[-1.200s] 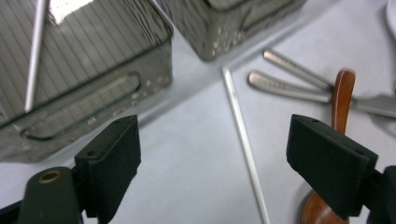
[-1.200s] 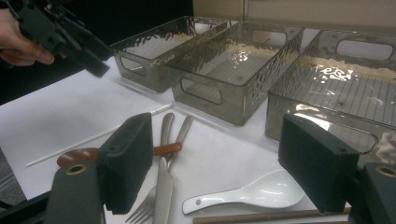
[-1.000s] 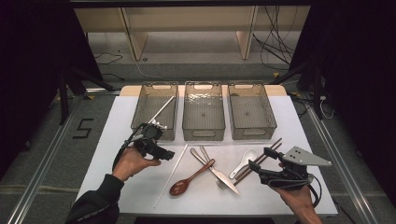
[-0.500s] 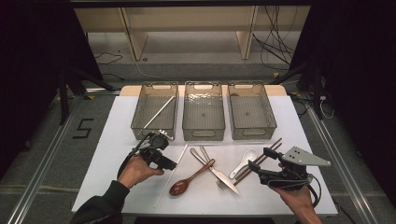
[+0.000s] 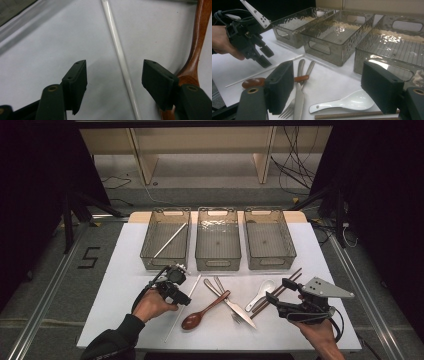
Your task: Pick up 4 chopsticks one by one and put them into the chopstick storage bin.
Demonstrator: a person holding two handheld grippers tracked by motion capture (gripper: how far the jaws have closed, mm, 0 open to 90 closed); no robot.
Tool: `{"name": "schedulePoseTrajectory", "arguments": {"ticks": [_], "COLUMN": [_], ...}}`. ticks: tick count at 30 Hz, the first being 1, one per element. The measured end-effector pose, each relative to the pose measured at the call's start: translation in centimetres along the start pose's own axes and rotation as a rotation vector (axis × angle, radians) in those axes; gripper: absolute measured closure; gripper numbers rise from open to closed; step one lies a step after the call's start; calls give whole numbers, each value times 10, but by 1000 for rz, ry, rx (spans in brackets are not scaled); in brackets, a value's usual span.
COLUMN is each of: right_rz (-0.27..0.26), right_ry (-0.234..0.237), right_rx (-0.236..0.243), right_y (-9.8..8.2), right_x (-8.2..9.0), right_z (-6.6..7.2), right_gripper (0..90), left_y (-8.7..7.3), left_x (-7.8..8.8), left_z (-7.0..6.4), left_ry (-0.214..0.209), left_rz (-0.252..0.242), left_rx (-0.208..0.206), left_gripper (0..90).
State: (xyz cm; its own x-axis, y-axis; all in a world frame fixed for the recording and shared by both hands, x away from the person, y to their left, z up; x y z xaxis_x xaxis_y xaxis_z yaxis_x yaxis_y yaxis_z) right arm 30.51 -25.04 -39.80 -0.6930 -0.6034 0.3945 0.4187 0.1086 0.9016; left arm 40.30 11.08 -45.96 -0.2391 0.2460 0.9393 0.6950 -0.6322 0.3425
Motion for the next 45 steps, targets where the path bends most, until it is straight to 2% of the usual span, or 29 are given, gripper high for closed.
{"name": "schedulePoseTrajectory", "arguments": {"ticks": [8,16,27,37,45], "right_rz": [-1,2,1,3,-1], "right_ry": [0,2,0,-3,-5], "right_rx": [-2,-1,2,7,4], "right_y": [0,0,0,0,0], "right_x": [0,-1,0,1,1], "right_z": [0,0,0,1,1], "right_gripper": [275,275,277,279,281], "left_y": [1,3,2,1,1], "left_x": [-5,-12,-15,-14,-12], "left_z": [-1,-6,-4,6,13], "left_ry": [18,25,14,-3,-28], "left_rz": [2,17,26,29,45], "left_rx": [-10,-52,-53,-35,6], "left_gripper": [423,503,578,759,804]}}
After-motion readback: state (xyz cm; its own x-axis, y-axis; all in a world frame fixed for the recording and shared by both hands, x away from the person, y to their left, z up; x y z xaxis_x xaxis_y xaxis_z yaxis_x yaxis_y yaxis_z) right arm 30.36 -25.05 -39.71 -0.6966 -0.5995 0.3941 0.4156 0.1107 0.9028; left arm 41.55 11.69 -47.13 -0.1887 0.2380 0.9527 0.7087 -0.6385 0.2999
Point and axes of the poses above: each handheld gripper's, and its own axes: x roughly backward along the jaws, y roughly out of its top, z roughly to its left, the point moved 1 cm from there along -x, roughly forward along the jaws, and after that the axes turned 5 degrees about -x, right-handed, at the moved point
